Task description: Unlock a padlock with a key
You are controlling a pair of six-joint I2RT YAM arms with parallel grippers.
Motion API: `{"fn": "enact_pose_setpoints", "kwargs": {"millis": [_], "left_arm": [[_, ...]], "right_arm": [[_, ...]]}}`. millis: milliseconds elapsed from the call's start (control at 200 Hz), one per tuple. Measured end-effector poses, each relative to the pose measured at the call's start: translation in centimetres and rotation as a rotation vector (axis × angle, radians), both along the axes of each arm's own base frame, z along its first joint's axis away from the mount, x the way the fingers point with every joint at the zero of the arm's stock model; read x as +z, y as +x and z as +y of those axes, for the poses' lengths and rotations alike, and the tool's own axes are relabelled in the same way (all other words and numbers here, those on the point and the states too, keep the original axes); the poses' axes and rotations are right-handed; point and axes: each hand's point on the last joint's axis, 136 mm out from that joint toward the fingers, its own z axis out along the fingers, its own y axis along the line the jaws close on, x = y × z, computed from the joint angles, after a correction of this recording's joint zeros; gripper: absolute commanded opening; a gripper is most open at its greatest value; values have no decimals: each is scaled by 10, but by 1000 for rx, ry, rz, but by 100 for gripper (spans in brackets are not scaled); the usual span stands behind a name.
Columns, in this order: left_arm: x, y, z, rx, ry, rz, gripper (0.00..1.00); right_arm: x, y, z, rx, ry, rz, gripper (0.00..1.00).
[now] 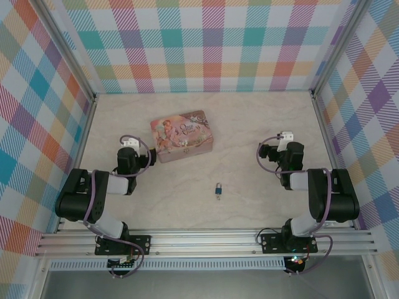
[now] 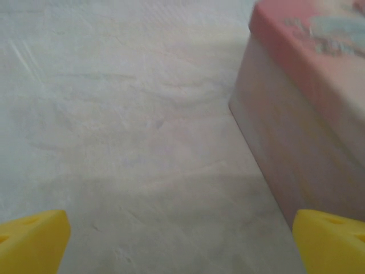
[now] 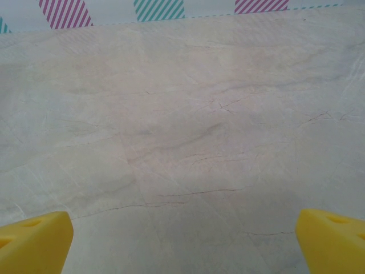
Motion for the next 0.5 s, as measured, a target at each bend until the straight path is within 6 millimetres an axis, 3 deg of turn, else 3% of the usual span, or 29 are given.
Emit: {"fn": "enact_pose_setpoints", "kwargs": {"millis": [500], "left_arm": [[3, 3, 3, 1, -16, -8, 100]], "right_arm": [[0, 0, 2, 8, 2, 0, 100]]}}
